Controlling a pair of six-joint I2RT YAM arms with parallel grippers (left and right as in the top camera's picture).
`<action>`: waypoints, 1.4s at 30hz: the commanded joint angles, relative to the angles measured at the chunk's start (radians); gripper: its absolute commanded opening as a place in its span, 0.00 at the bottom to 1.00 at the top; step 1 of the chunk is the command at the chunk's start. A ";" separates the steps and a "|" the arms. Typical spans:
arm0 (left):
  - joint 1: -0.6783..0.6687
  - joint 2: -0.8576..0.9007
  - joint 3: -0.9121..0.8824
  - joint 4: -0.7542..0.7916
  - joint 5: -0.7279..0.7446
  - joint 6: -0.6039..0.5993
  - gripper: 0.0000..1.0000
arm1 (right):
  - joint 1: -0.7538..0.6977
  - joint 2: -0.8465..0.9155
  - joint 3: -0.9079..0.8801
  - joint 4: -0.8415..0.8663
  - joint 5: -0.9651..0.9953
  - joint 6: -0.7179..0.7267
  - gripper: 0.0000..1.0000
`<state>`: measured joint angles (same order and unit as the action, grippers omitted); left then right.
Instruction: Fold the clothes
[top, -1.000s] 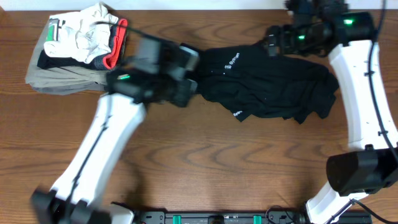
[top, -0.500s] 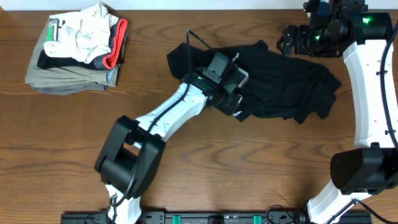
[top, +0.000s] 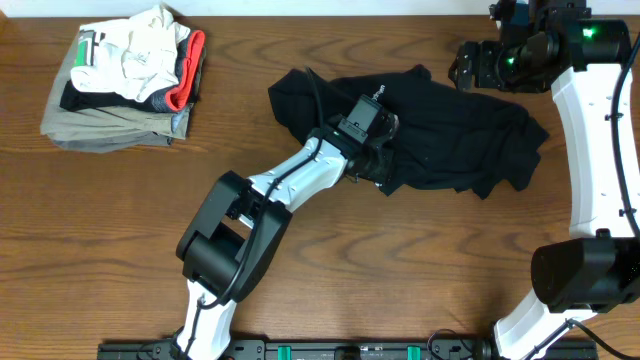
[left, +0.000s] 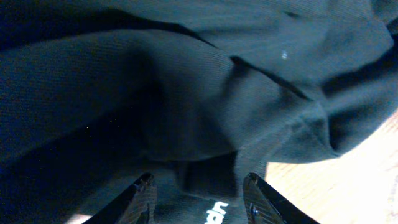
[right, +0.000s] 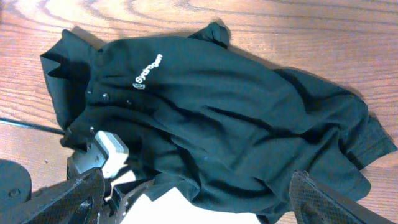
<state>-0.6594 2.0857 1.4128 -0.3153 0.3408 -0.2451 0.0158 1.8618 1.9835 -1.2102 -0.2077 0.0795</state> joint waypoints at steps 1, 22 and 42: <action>-0.034 0.002 -0.002 0.000 -0.029 -0.024 0.48 | -0.004 0.004 0.000 -0.002 0.014 0.005 0.93; -0.100 0.019 -0.002 0.012 -0.304 -0.068 0.48 | -0.005 0.004 -0.001 -0.017 0.021 -0.024 0.93; -0.101 0.067 -0.002 0.033 -0.176 -0.075 0.20 | -0.025 0.004 -0.001 -0.021 0.025 -0.036 0.93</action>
<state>-0.7612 2.1262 1.4128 -0.2817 0.1555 -0.3218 -0.0006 1.8618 1.9831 -1.2327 -0.1875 0.0624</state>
